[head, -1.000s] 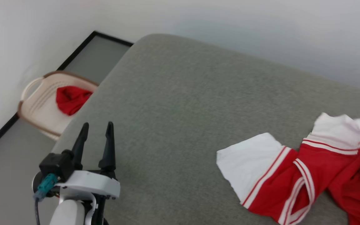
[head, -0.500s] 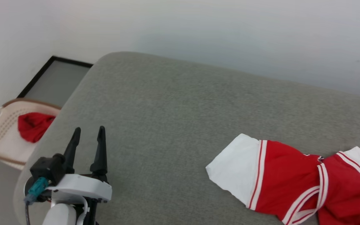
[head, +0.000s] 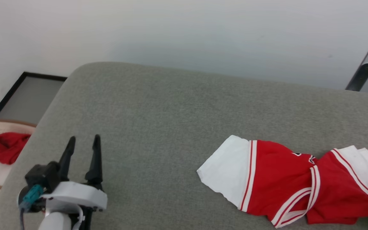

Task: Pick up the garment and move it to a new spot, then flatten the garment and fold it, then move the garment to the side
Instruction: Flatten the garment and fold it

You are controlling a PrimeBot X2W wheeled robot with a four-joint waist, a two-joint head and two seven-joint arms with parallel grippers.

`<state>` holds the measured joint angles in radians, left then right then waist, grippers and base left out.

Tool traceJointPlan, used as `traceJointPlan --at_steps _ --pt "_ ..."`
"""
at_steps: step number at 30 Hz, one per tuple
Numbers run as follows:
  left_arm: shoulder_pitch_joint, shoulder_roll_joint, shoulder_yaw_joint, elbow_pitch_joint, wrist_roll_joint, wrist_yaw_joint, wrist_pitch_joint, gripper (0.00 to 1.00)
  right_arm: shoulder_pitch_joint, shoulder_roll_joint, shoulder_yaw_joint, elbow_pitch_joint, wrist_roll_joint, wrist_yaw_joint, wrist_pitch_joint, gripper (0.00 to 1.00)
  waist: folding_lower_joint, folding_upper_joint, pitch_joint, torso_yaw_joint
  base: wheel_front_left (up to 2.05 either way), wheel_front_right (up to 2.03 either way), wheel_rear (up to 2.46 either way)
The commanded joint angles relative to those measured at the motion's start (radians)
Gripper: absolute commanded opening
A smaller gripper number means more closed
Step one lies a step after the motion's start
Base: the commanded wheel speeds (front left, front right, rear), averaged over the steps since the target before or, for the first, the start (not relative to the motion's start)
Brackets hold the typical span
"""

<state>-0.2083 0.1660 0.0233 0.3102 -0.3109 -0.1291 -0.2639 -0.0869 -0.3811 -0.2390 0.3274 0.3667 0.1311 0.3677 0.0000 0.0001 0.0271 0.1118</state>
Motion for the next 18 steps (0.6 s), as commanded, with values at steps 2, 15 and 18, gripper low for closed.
traceJointPlan --at_steps 2,15,18 --pt "0.019 0.007 0.011 -0.004 0.002 -0.003 0.000 1.00 0.011 -0.008 0.011 -0.032 -0.009 -0.001 -0.036 1.00 0.0000 -0.0001 -0.017 -0.024 0.00 0.00 0.00" --pt "0.070 0.069 0.001 0.000 -0.104 -0.003 0.000 1.00 0.101 0.044 0.113 -0.237 -0.122 -0.001 -0.376 1.00 0.0000 -0.0001 -0.051 -0.125 0.00 0.00 0.00" --pt "0.088 0.075 -0.014 0.001 -0.114 -0.003 0.000 1.00 0.102 0.065 0.117 -0.240 -0.147 -0.001 -0.433 1.00 0.0000 -0.0001 -0.057 -0.145 0.00 0.00 0.00"
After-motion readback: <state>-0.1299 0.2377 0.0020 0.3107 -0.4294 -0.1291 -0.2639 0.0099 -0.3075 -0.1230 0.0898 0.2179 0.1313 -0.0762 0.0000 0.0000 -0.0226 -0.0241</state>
